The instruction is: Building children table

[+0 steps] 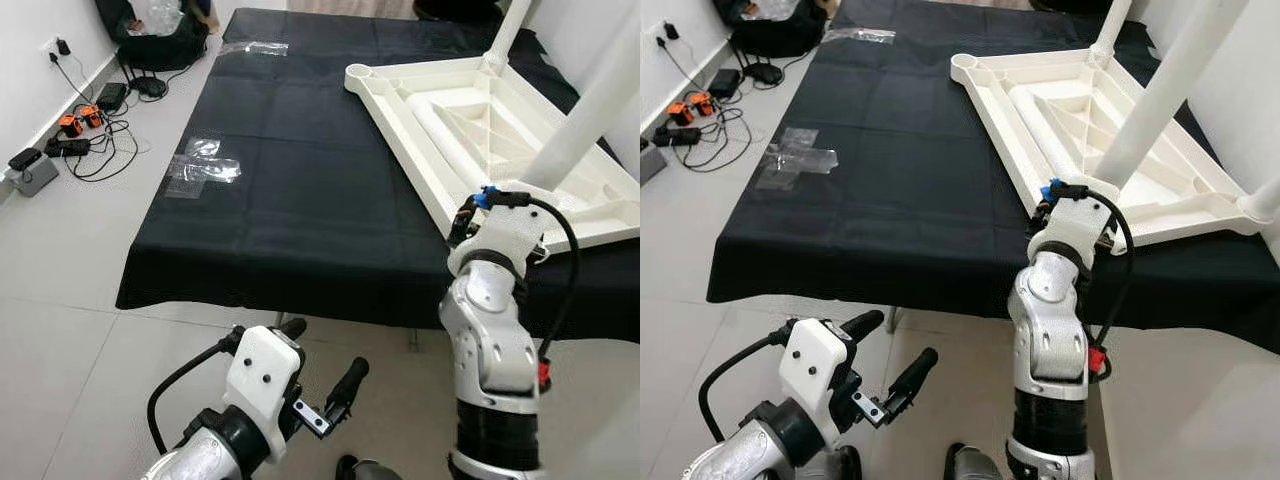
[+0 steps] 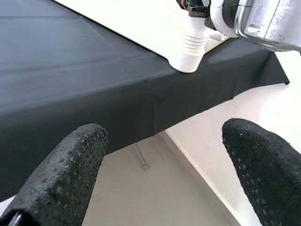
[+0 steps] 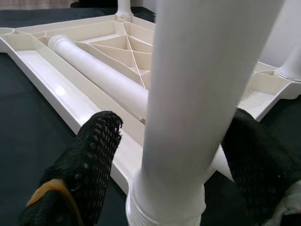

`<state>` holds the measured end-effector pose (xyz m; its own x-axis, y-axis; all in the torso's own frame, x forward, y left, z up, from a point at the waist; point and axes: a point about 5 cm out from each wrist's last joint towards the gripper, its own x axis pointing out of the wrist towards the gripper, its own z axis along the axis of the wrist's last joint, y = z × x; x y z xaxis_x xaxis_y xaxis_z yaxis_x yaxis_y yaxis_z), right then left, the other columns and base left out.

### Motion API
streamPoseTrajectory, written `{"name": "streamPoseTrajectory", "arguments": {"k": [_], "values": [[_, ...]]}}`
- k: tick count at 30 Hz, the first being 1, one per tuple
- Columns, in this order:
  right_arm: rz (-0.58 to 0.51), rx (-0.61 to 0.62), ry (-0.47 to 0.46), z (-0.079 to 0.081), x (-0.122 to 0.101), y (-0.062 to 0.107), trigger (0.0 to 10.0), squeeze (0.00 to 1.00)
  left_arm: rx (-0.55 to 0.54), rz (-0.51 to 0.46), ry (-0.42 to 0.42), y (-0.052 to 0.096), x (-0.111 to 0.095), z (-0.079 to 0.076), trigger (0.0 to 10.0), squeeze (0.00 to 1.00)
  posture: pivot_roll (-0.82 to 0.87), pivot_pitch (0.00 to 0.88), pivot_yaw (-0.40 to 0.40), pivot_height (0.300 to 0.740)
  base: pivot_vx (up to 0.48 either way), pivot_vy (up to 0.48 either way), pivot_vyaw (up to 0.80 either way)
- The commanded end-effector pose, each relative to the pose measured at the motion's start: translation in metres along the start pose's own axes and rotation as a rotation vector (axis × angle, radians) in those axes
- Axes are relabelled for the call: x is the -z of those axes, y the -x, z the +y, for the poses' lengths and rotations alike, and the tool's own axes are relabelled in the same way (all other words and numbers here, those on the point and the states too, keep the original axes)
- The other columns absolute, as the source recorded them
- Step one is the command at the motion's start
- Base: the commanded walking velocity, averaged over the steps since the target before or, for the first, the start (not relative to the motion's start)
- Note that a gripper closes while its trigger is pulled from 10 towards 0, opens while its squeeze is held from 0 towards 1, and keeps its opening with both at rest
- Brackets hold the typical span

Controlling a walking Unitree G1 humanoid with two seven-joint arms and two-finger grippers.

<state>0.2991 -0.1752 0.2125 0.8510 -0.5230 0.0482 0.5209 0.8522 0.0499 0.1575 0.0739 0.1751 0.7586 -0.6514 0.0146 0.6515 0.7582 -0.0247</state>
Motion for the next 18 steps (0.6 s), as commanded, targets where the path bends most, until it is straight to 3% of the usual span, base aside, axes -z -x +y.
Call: {"name": "streamPoseTrajectory", "arguments": {"k": [1,18], "values": [[0.002,-0.005,0.019,-0.0023,0.0018,0.0039,10.0,0.0,0.017,0.02,0.01,0.0007,0.005,-0.0026,10.0,0.0,0.07,0.177,-0.06,0.74,0.0,0.0,0.0],[0.005,-0.049,0.052,-0.0097,0.0054,0.0108,10.0,0.0,0.018,0.021,0.007,0.0009,0.0057,-0.0018,10.0,0.0,0.07,0.183,-0.06,0.74,0.0,0.0,0.0]]}}
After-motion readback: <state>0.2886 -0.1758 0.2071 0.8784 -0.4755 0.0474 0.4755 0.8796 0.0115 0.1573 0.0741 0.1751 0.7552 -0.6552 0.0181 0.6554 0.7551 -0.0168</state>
